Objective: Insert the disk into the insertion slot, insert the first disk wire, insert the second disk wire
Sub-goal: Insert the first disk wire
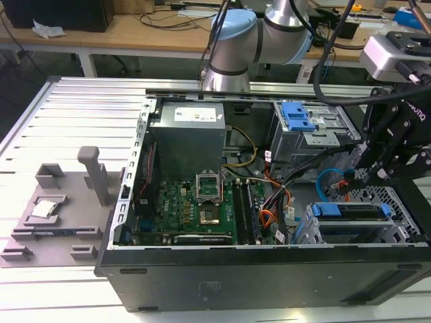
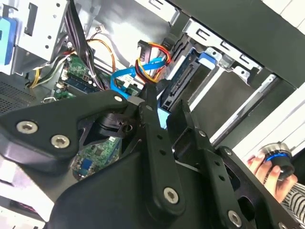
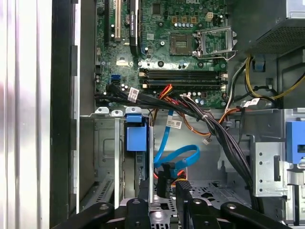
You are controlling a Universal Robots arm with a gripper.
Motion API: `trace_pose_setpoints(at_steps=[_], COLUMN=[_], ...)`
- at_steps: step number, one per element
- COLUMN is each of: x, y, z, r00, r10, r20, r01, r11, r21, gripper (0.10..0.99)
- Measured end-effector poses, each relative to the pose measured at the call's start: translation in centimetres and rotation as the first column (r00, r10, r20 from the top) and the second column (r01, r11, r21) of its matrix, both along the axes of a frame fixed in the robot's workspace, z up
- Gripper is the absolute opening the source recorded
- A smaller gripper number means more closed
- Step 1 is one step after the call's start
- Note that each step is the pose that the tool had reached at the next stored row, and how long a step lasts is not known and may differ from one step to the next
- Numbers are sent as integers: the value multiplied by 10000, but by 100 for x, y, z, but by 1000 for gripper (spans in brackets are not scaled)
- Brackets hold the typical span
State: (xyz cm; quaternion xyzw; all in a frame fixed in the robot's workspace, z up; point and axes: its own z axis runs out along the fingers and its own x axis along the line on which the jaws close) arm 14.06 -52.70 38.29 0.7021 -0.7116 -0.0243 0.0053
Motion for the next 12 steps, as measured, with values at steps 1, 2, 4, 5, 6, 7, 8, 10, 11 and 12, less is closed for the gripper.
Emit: trace_pose_setpoints(at_steps=[1,2,4,5,6,7,8,10,11,12], x=[0,0,0,0,0,1,1,6,8,9], y=[1,1,2,4,7,13,20,53,56,57], z=[-7,-12,-23,-41,-51,-64,-74,-114,-141,-169], r00=[10000,10000,10000,10000,10000,10000,10000,10000,10000,10000], r10=[0,0,1,0,0,0,1,0,0,0], r20=[0,0,0,0,0,0,0,0,0,0], r01=[0,0,-1,0,0,0,-1,0,0,0], r11=[10000,10000,10000,10000,10000,10000,10000,10000,10000,10000], r21=[0,0,-1,0,1,0,1,2,0,1], gripper=[361,361,361,361,361,361,361,361,361,361])
